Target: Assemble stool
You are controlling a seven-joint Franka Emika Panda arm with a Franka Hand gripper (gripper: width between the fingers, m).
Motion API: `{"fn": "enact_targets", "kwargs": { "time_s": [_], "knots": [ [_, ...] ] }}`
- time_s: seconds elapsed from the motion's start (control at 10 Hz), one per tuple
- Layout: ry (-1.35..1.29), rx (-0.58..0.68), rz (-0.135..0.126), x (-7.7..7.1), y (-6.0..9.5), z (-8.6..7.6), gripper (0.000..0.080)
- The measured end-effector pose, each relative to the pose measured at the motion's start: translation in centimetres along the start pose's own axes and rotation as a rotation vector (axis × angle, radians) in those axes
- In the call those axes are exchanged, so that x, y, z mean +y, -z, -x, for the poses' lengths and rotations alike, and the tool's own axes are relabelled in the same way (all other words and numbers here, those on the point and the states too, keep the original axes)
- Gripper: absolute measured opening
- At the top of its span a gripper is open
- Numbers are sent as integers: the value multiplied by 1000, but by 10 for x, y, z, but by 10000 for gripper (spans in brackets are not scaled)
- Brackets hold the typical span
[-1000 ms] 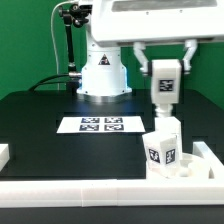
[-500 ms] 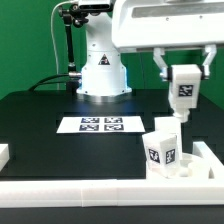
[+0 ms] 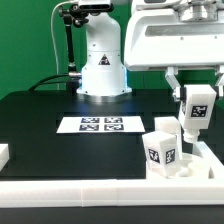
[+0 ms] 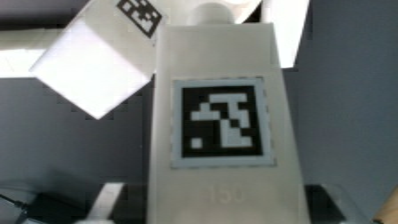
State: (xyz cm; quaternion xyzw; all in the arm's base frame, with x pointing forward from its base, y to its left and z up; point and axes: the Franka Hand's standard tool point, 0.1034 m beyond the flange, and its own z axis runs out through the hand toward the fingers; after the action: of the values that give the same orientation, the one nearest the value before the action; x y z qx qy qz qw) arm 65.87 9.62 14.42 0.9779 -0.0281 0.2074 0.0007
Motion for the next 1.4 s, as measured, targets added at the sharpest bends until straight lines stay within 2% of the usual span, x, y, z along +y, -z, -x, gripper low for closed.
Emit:
{"fn": "enact_targets", "kwargs": {
  "time_s": [0.3,0.5,0.8,1.2,1.4],
  "knots": [
    [0,-5,0,-1,-1,2,340],
    [4,-7,-7,-11,-5,11,340],
    [22,-11,6,-9,-26,23,340],
    [30,11,2,-10,-27,23,340],
    [35,9,-3,-16,-29,24,340]
  ]
}}
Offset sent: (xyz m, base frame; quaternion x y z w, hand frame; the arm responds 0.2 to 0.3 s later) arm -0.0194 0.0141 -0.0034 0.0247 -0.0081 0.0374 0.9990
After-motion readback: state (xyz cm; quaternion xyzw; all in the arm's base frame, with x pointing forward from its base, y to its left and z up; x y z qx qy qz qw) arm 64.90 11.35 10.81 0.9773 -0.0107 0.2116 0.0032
